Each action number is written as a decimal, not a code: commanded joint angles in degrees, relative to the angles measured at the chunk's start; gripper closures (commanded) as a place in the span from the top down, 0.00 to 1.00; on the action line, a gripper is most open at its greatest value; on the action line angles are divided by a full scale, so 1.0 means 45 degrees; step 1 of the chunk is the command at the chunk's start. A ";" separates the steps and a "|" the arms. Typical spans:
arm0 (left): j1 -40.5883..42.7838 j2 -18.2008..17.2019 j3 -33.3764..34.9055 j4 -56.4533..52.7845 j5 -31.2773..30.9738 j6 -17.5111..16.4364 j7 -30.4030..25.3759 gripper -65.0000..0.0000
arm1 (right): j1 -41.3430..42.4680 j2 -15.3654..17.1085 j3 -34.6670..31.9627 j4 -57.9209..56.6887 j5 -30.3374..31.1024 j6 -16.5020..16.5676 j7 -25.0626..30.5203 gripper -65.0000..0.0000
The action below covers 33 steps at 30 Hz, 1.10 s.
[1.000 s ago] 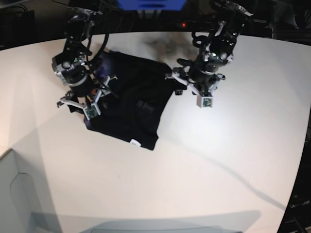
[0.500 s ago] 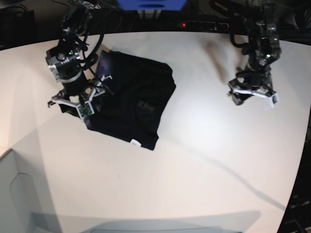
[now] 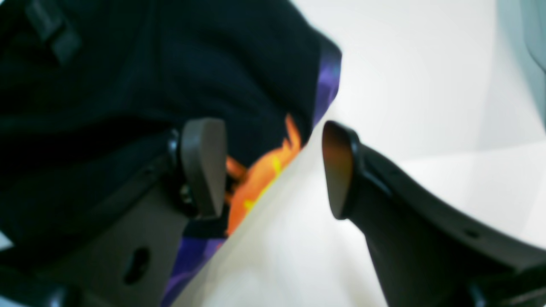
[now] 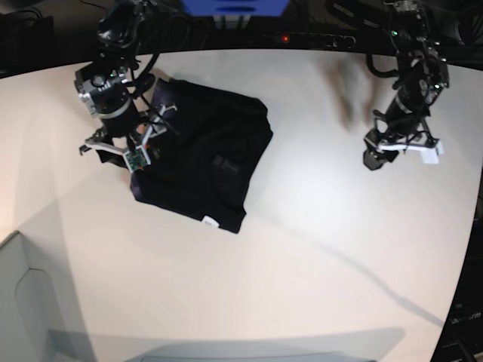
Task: Fold the T-shirt properly
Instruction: 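Raise the left gripper away from the shirt, then sweep the left gripper across the folded shirt to flatten it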
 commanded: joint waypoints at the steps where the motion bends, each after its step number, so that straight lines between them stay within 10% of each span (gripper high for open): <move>1: 0.0008 0.0142 0.0258 0.0165 -0.0525 0.0133 0.0056 0.51 | 0.0017 -0.0050 -0.0010 0.0211 0.0146 -0.0055 0.0390 0.56; 13: 0.0204 0.1275 0.4986 0.0223 -0.0388 0.0231 -0.0100 0.51 | -0.0081 -0.0050 -0.0049 0.0192 0.0146 -0.0055 0.0312 0.56; 33: -0.3723 0.0454 0.6080 -0.1672 0.0726 0.0192 0.0036 0.51 | 0.0935 -0.0050 0.2334 0.0270 0.0146 -0.0055 0.0312 0.58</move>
